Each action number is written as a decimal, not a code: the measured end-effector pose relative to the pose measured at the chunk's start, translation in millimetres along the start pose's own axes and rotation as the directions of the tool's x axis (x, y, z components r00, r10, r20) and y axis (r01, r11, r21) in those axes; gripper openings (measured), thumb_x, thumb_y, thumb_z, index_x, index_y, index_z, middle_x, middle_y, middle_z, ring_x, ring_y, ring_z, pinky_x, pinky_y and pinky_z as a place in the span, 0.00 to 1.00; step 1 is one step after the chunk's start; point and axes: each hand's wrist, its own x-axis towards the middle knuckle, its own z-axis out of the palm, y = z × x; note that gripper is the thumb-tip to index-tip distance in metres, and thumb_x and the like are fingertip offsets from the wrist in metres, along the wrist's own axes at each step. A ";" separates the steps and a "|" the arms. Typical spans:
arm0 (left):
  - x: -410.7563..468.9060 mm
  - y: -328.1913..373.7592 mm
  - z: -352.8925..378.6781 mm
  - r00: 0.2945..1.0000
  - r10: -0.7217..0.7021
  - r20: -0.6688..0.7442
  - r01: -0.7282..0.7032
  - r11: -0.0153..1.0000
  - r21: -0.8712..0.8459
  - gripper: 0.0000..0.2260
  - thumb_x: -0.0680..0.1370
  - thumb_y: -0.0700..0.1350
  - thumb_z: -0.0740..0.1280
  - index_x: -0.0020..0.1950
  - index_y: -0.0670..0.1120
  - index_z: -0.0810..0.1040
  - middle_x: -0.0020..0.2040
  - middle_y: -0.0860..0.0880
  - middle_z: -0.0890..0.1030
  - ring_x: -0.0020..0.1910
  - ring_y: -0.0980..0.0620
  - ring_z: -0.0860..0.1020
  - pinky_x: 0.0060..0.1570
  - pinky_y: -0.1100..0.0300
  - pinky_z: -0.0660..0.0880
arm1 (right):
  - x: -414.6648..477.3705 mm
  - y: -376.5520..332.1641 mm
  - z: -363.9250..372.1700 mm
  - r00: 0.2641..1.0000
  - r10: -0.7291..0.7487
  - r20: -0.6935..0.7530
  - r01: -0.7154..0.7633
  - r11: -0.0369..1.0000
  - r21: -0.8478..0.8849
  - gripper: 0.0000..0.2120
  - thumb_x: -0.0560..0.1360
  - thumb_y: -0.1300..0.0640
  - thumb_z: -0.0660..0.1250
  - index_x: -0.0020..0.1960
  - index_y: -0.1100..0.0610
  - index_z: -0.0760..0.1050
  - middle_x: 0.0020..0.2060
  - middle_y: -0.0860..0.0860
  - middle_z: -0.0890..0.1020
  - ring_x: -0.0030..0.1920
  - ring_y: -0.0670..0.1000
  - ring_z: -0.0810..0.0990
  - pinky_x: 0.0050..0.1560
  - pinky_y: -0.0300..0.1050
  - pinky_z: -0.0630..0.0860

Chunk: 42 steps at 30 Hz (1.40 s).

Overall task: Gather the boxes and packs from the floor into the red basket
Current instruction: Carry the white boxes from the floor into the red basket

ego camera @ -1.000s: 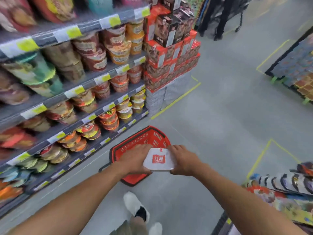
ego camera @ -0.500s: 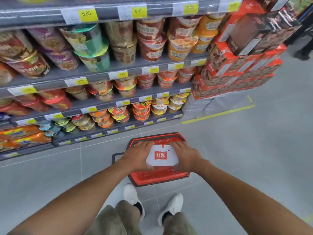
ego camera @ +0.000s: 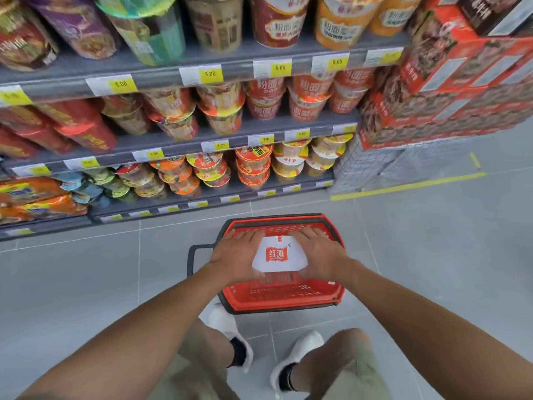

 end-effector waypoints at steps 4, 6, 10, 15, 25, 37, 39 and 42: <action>36.7 -6.7 45.9 1.000 -0.012 -0.009 0.012 1.000 -0.007 0.48 0.67 0.68 0.73 0.79 0.50 0.58 0.75 0.50 0.71 0.72 0.47 0.70 0.74 0.51 0.62 | 35.2 24.2 36.9 0.999 0.021 0.029 -0.021 1.000 0.006 0.51 0.70 0.40 0.76 0.83 0.47 0.52 0.79 0.48 0.61 0.80 0.55 0.58 0.71 0.61 0.73; 59.8 -12.0 71.7 1.000 -0.016 -0.019 0.016 1.000 -0.005 0.47 0.67 0.67 0.73 0.79 0.50 0.59 0.74 0.50 0.70 0.72 0.48 0.69 0.73 0.51 0.63 | 57.1 37.3 59.4 1.000 0.023 0.017 -0.023 1.000 0.007 0.50 0.70 0.41 0.76 0.83 0.47 0.52 0.79 0.47 0.61 0.79 0.54 0.59 0.70 0.60 0.75; 102.7 -25.4 124.0 0.999 -0.017 -0.039 0.019 0.998 0.063 0.46 0.66 0.70 0.72 0.77 0.50 0.61 0.71 0.51 0.69 0.69 0.48 0.68 0.69 0.48 0.65 | 102.4 58.2 108.0 1.000 0.025 0.000 -0.025 1.000 0.008 0.49 0.69 0.35 0.74 0.82 0.49 0.55 0.77 0.48 0.65 0.78 0.54 0.60 0.71 0.59 0.73; 152.0 -46.0 202.6 0.999 -0.013 -0.052 0.020 0.992 0.126 0.43 0.68 0.67 0.72 0.76 0.48 0.63 0.72 0.49 0.69 0.69 0.46 0.67 0.66 0.48 0.65 | 159.5 83.8 178.0 1.000 0.028 -0.013 -0.028 1.000 -0.014 0.50 0.69 0.32 0.74 0.81 0.49 0.56 0.77 0.48 0.66 0.78 0.54 0.63 0.71 0.61 0.71; 207.5 -80.7 313.3 0.993 -0.117 -0.011 0.118 0.980 0.163 0.45 0.70 0.64 0.75 0.78 0.47 0.61 0.72 0.48 0.69 0.70 0.45 0.68 0.66 0.47 0.68 | 247.9 104.4 287.8 0.999 -0.019 -0.027 0.019 1.000 0.003 0.42 0.71 0.44 0.75 0.79 0.50 0.59 0.69 0.49 0.67 0.69 0.55 0.68 0.61 0.57 0.77; 221.3 -83.9 355.4 0.980 -0.197 0.001 0.194 0.969 0.154 0.46 0.72 0.60 0.76 0.81 0.47 0.56 0.76 0.47 0.66 0.74 0.45 0.66 0.71 0.46 0.66 | 275.6 109.6 331.1 0.998 0.008 -0.067 -0.006 0.999 0.032 0.41 0.73 0.39 0.73 0.78 0.51 0.60 0.73 0.49 0.70 0.76 0.54 0.66 0.67 0.56 0.74; 224.4 -82.0 357.7 0.983 -0.186 0.002 0.183 0.970 0.161 0.45 0.71 0.61 0.76 0.80 0.47 0.57 0.76 0.47 0.67 0.74 0.45 0.66 0.71 0.46 0.66 | 274.8 112.6 336.6 0.996 0.030 -0.080 -0.027 0.999 0.044 0.40 0.73 0.39 0.74 0.77 0.50 0.60 0.73 0.48 0.71 0.76 0.52 0.66 0.67 0.56 0.74; 225.6 -82.2 359.8 0.983 -0.184 0.003 0.181 0.969 0.169 0.45 0.71 0.61 0.76 0.80 0.47 0.57 0.76 0.47 0.67 0.73 0.45 0.66 0.70 0.46 0.65 | 273.8 113.7 341.6 0.995 0.041 -0.088 -0.037 0.999 0.038 0.42 0.71 0.39 0.75 0.77 0.49 0.58 0.74 0.48 0.69 0.76 0.51 0.65 0.67 0.57 0.75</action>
